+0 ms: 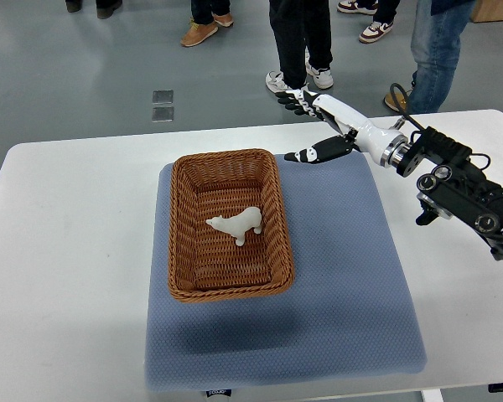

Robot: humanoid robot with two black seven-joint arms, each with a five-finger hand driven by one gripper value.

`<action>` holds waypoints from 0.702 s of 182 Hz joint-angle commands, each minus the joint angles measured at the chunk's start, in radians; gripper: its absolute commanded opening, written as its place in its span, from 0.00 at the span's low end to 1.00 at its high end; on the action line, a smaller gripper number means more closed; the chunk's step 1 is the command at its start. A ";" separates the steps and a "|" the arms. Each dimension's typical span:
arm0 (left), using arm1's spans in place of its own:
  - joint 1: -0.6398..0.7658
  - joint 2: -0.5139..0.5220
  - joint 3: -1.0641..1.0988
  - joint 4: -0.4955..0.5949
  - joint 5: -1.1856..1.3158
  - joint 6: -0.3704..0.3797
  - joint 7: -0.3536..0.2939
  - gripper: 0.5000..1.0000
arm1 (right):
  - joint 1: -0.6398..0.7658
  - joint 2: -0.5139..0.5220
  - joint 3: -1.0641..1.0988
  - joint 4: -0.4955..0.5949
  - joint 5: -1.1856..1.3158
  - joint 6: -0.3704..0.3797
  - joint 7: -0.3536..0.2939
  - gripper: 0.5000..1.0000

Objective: Place white bear in brown basket with right hand

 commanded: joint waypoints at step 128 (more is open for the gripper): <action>0.001 0.000 0.000 0.000 -0.001 0.000 0.001 1.00 | -0.102 0.003 0.092 -0.096 0.658 -0.159 -0.041 0.79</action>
